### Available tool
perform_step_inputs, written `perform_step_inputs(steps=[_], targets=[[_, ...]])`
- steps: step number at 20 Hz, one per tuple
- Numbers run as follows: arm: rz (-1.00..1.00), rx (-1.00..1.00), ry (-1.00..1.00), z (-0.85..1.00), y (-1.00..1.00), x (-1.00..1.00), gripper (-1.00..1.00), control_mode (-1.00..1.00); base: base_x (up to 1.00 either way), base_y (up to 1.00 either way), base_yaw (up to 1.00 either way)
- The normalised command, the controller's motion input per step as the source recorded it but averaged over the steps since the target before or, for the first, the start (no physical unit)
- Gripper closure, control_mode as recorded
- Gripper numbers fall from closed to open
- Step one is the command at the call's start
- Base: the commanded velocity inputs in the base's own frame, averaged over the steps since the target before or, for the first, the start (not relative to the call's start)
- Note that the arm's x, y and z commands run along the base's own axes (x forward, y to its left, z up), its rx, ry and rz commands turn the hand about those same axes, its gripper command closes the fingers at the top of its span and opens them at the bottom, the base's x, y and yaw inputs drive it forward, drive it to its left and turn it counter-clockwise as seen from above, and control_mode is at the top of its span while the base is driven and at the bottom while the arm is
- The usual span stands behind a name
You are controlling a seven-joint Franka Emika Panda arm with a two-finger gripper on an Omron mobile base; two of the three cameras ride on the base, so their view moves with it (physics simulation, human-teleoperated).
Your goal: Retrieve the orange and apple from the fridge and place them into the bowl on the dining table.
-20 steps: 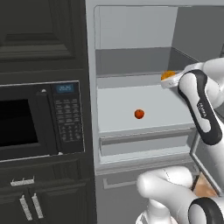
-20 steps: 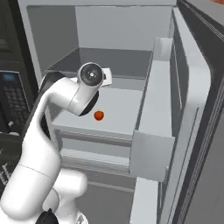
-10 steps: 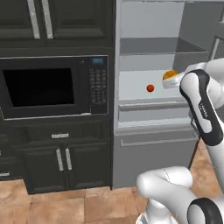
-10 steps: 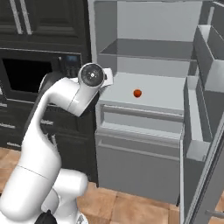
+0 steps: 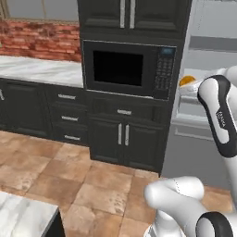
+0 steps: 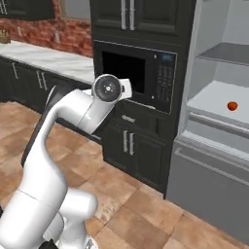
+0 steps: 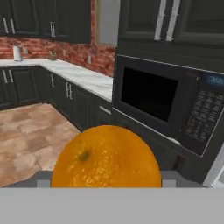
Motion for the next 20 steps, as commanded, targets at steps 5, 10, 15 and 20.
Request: perform_step_inputs(steps=[5,10,15,20], targets=[[0.00,0.00,0.00,0.00,0.00,0.00,1.00,1.00,-0.46,-0.05,0.87],[0.00,0.00,0.00,0.00,0.00,0.00,1.00,1.00,-0.77,0.00,0.77],[0.00,0.00,0.00,0.00,0.00,0.00,1.00,1.00,-0.87,0.10,0.60],[0.00,0.00,0.00,0.00,0.00,0.00,1.00,1.00,-0.40,0.89,0.34]])
